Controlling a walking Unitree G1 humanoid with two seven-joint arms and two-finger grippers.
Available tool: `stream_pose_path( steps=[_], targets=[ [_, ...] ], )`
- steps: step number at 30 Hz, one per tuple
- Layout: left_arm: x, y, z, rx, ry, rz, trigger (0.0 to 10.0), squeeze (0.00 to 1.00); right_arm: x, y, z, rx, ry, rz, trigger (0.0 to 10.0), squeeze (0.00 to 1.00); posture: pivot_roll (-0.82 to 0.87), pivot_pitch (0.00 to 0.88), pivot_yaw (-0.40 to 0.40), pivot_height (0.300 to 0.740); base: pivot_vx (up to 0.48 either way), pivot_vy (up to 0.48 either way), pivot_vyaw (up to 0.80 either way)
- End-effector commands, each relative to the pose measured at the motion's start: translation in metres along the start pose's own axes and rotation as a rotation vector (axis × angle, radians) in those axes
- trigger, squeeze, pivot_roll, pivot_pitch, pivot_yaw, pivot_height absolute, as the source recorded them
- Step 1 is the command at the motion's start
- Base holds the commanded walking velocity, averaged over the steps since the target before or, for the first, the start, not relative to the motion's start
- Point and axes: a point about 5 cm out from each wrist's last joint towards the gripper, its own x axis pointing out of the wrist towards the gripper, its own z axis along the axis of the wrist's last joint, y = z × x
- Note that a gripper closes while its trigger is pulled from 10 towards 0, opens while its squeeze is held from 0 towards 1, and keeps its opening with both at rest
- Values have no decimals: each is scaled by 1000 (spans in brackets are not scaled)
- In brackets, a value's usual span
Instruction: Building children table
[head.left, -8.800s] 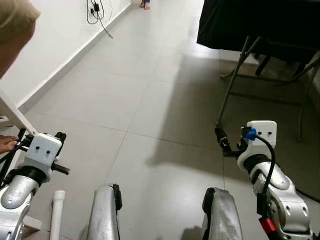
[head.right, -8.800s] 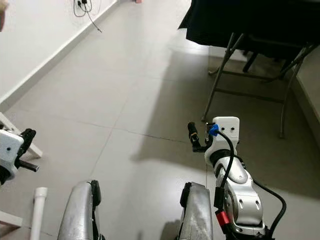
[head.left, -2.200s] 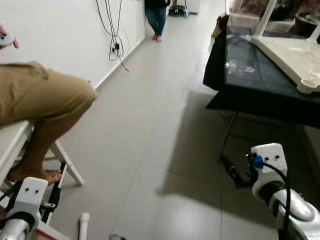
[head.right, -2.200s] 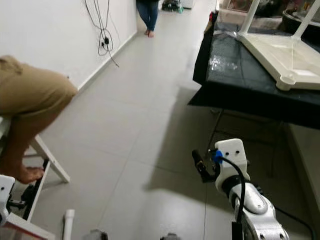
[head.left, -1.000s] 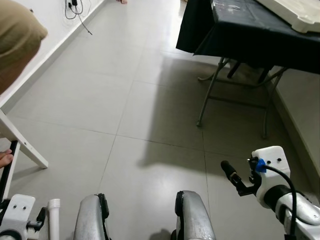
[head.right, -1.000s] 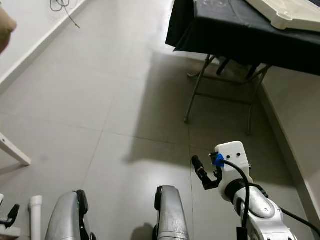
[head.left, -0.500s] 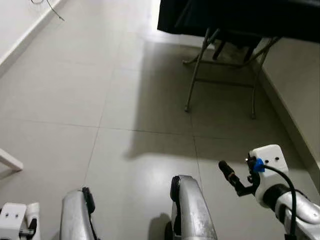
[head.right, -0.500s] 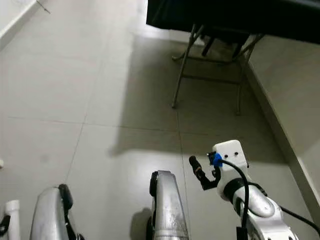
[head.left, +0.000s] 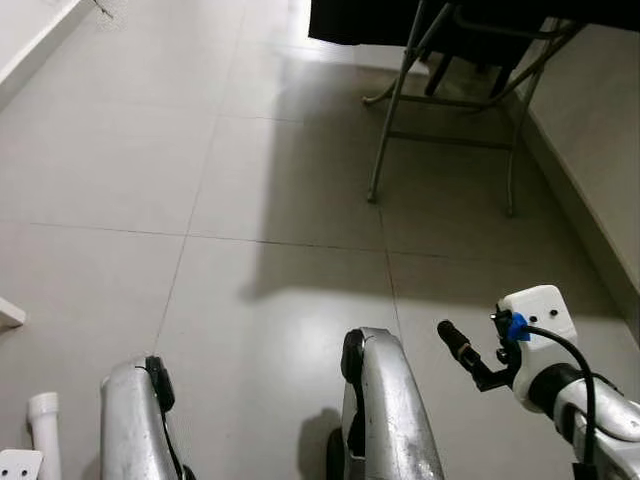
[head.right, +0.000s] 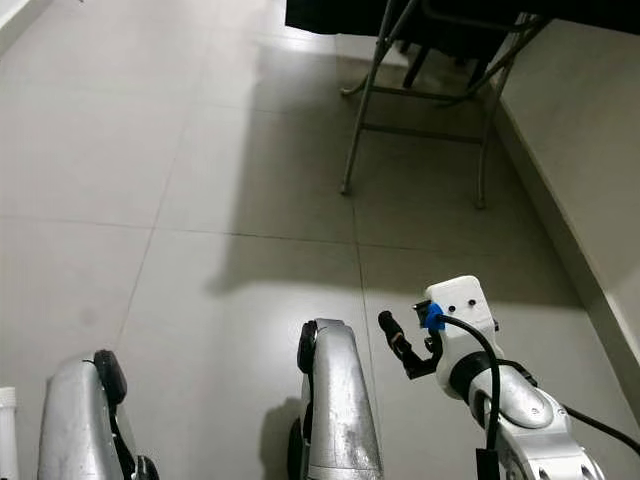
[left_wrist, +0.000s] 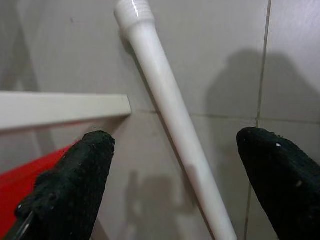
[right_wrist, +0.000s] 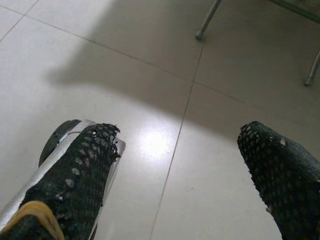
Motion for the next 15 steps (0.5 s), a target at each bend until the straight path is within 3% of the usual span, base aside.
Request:
stream_pose_path(
  steps=[1, 8, 15],
  targets=[
    [-5, -1, -22, -12, 80, 13, 10000, 0, -3, 2, -1, -4, 16, 24, 10000, 0, -135, 308, -160, 365, 0, 0, 0],
    [-9, 0, -38, -53, 155, 36, 10000, 0, -6, 3, 0, -14, 23, 41, 10000, 0, -152, 322, -170, 335, 0, 0, 0],
    [-11, -8, -40, -40, 145, 0, 10000, 0, -9, 1, 1, -25, 32, 50, 10000, 0, -175, 344, -183, 315, 0, 0, 0]
  ],
)
